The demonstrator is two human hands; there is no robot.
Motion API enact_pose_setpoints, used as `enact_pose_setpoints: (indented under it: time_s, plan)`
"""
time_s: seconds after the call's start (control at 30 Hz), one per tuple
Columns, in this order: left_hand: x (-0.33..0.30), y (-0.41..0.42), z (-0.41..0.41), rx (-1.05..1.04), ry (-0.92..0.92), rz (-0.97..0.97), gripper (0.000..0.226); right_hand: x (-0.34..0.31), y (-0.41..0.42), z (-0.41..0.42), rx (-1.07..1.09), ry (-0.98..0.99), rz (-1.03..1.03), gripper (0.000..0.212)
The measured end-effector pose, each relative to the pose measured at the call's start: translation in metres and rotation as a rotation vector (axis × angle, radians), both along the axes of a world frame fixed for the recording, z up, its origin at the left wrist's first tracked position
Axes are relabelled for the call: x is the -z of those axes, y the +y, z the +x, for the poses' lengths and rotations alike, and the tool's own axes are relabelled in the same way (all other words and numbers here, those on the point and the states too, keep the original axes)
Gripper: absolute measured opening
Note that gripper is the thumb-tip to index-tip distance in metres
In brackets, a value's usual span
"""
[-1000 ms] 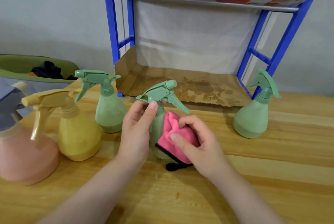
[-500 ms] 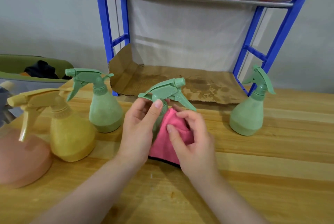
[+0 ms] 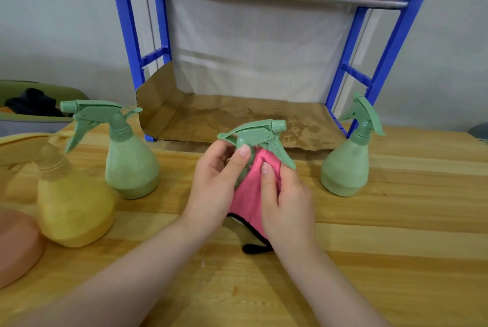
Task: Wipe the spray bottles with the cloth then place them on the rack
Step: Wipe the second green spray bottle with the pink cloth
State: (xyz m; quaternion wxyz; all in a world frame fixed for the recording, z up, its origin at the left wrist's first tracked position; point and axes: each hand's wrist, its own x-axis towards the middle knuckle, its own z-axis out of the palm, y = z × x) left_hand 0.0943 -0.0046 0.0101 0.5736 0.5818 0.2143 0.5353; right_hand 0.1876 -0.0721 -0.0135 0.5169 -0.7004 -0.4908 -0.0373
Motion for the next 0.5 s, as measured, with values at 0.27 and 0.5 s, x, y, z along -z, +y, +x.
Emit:
enact_pose_setpoints:
  time_s: [0.27, 0.5]
  plan:
    - [-0.004, 0.001, -0.004, 0.113, -0.082, -0.035, 0.026, -0.010, -0.002, 0.008, -0.213, -0.037, 0.004, 0.059]
    - [-0.008, 0.005, -0.011, 0.195, -0.207, -0.162, 0.023, -0.006, -0.002, 0.002, -0.187, 0.047, -0.044, 0.070]
